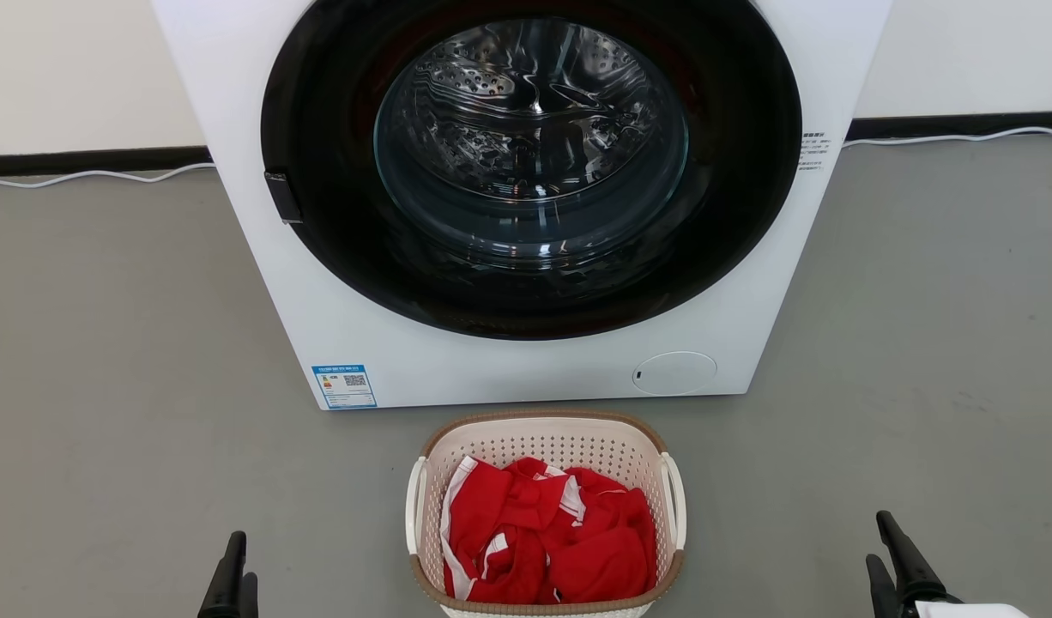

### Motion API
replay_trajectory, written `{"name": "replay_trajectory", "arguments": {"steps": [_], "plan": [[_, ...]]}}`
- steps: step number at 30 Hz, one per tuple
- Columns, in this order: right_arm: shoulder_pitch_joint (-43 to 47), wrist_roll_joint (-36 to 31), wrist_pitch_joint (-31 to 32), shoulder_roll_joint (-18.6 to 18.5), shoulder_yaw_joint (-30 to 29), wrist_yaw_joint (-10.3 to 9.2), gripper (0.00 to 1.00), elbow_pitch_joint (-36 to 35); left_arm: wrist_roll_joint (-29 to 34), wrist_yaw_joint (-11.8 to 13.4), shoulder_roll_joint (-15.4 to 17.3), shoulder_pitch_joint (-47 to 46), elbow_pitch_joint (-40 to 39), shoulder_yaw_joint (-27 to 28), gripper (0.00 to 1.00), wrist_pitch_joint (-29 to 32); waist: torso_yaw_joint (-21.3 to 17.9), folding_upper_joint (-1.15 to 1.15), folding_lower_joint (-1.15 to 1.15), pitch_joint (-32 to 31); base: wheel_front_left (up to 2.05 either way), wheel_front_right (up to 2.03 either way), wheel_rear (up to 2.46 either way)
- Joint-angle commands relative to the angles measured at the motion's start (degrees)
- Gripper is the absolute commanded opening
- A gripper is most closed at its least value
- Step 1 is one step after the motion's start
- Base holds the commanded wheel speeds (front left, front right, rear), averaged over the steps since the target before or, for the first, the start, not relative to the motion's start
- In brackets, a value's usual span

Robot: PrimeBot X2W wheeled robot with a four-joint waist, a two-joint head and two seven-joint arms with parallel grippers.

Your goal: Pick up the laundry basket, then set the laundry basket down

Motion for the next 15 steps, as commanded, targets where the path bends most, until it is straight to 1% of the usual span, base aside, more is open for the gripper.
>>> {"name": "replay_trajectory", "arguments": {"steps": [1,8,15], "plan": [[-1.04,-0.69,-0.6,-0.82,0.31,0.04,1.0,-1.87,-0.13,-0.07,0.83,-1.37,-1.78,0.0,1.0,-0.5,0.01,0.0,-0.02,0.0,0.0,0.0,0.0],[-0.85,-4.21,-1.95,-0.95,1.24,0.05,1.0,-2.95,1.47,-0.09,0.98,-1.17,-2.35,-1.02,1.0,-1.84,0.02,0.0,-0.02,-0.05,0.0,0.0,0.0],[-0.91,-10.26,-3.13,-1.08,2.19,0.06,1.0,-3.7,4.61,-0.12,1.1,-1.19,-2.36,-2.07,1.0,-3.02,0.02,0.0,-0.02,-0.1,0.0,0.0,0.0]]}}
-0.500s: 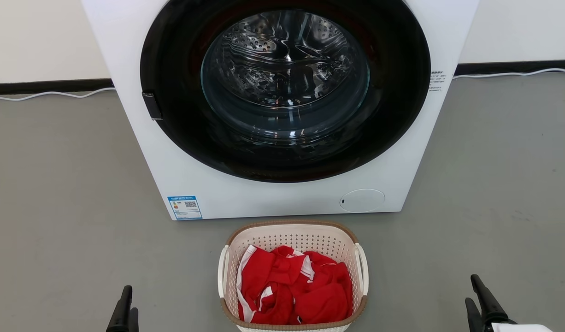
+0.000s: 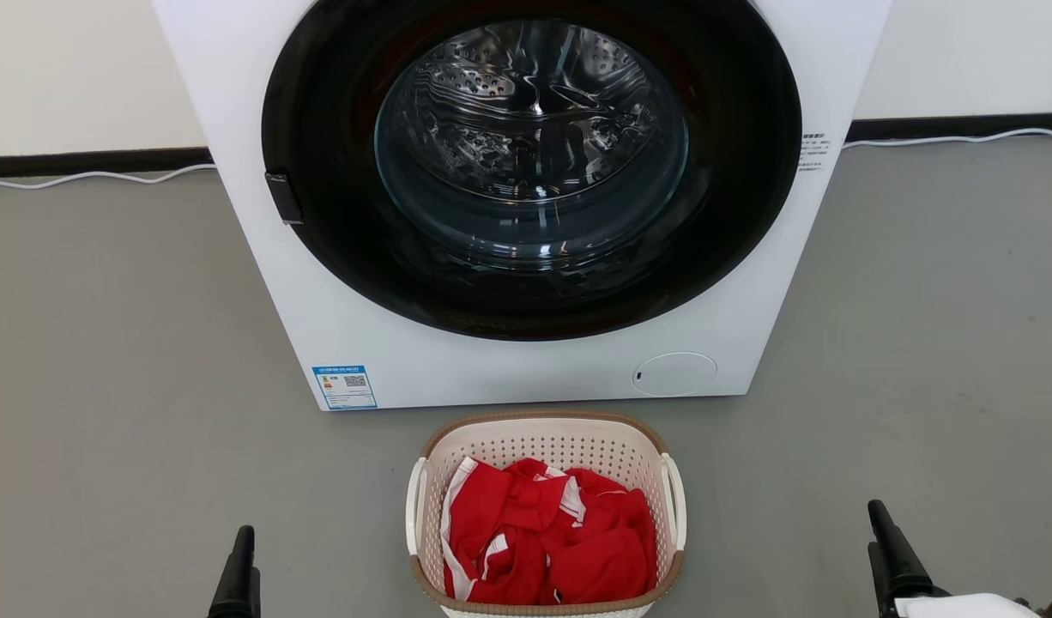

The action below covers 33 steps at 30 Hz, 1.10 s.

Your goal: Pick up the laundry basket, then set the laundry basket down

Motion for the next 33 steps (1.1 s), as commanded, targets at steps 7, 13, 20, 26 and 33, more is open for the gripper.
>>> {"name": "replay_trajectory", "arguments": {"steps": [7,13,20,26,33], "plan": [[-1.27,-8.3,-2.0,-0.97,1.39,0.07,1.0,-2.87,5.75,-0.14,0.8,-1.39,-1.36,-1.19,1.0,-1.7,0.07,0.0,-0.01,-0.08,0.0,0.0,0.0],[-1.43,-15.04,-3.01,-1.07,2.12,0.08,1.0,-3.87,10.78,-0.17,0.91,-1.7,-1.01,-2.41,1.0,-2.7,0.25,0.0,-0.01,-0.12,0.0,0.0,0.0],[-1.59,-22.46,-4.01,-1.16,2.84,0.09,1.0,-4.83,15.58,-0.19,1.01,-2.01,-0.58,-3.34,1.0,-3.7,0.41,0.0,-0.01,-0.23,0.0,0.0,0.0],[-1.77,-29.33,-5.02,-1.23,4.15,0.1,1.0,-4.87,22.54,-0.21,1.12,-2.45,0.12,-4.04,1.0,-4.71,0.53,0.0,-0.01,-0.4,0.0,0.0,0.0],[-2.2,-36.74,-6.2,-1.33,5.11,0.11,1.0,-3.91,31.48,0.02,1.25,-2.85,0.49,-4.73,1.0,-5.88,0.62,0.0,-0.01,-0.51,0.0,0.0,0.0]]}}
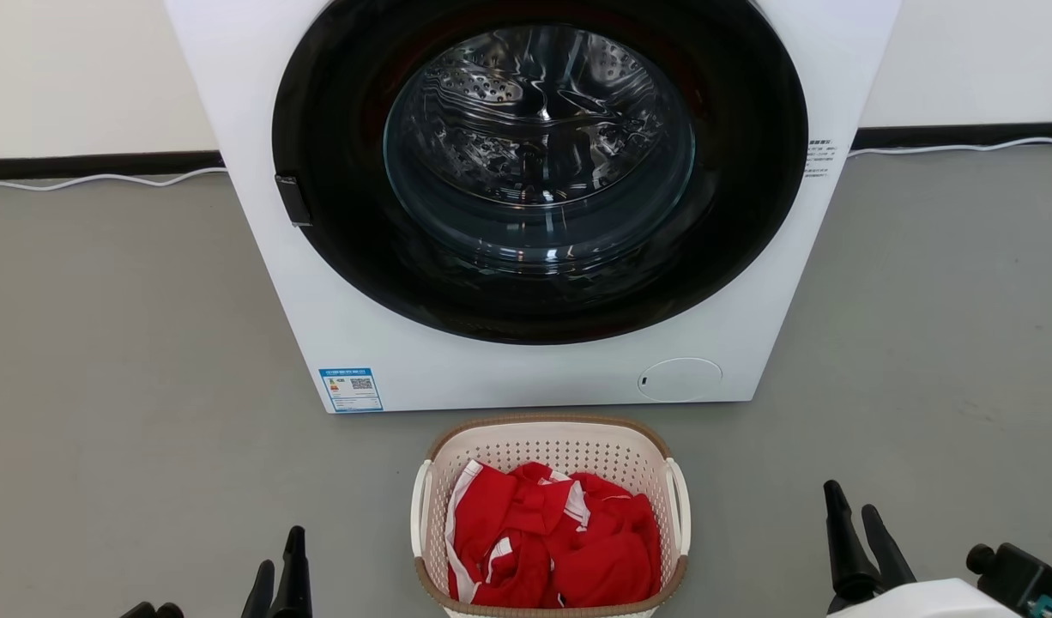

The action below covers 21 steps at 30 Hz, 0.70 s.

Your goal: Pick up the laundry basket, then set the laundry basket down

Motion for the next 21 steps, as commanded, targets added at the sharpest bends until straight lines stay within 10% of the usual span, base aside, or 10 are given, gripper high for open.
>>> {"name": "replay_trajectory", "arguments": {"steps": [1,21], "plan": [[-2.19,-2.18,-1.0,-0.89,0.82,0.1,1.0,-1.14,1.65,0.07,0.75,-2.69,-1.19,0.51,1.0,-0.62,0.0,0.0,0.0,-0.03,0.0,0.0,0.0],[-3.0,-19.45,-4.36,-1.19,2.73,0.13,1.0,1.86,21.17,0.88,1.11,-1.97,-2.52,-1.52,1.0,-3.96,0.25,0.0,0.0,-0.24,0.0,0.0,0.0]]}}
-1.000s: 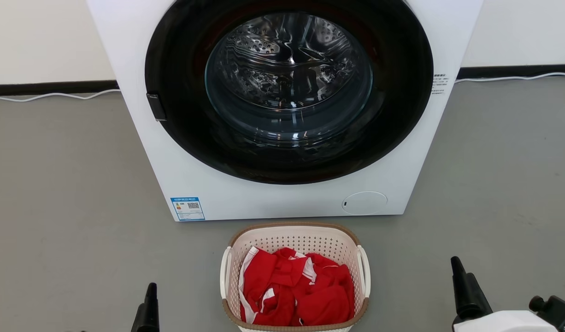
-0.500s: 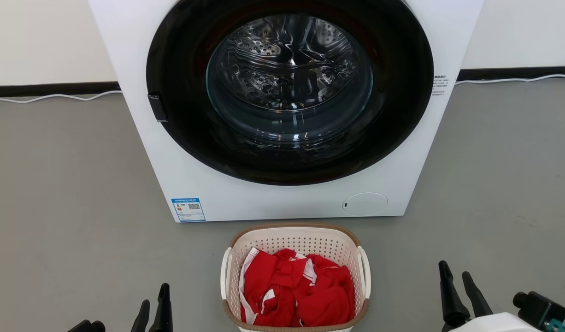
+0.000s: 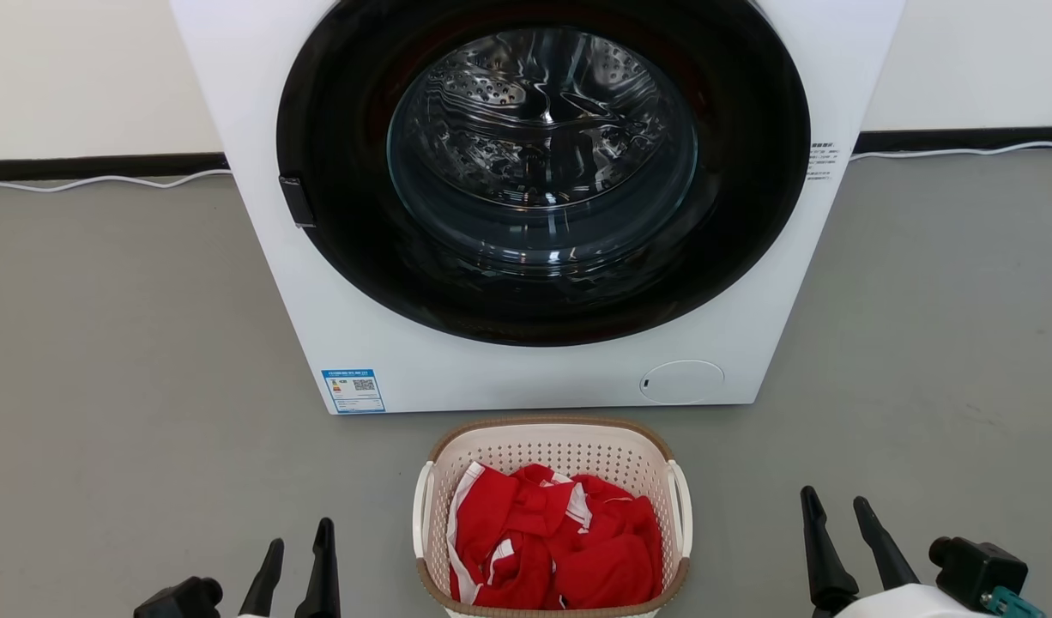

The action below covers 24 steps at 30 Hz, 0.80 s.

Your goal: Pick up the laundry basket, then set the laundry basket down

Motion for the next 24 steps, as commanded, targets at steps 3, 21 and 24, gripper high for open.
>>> {"name": "replay_trajectory", "arguments": {"steps": [3,21,24], "plan": [[-2.01,-4.12,-1.78,-0.79,1.32,0.14,1.0,-1.54,5.51,0.58,0.8,-1.57,-2.7,0.76,1.0,-1.35,-0.03,0.0,0.0,-0.04,0.0,0.0,0.0],[-1.21,-15.9,-4.63,-1.05,1.51,0.17,1.0,-1.39,18.21,1.19,1.1,0.03,-4.43,-0.06,1.0,-4.19,-0.42,0.0,0.0,-0.13,0.0,0.0,0.0],[-1.17,-17.79,-5.13,-1.1,1.23,0.17,1.0,-1.45,20.04,1.38,1.16,0.14,-4.64,-0.32,1.0,-4.69,-0.41,0.0,0.0,-0.06,0.0,0.0,0.0]]}}
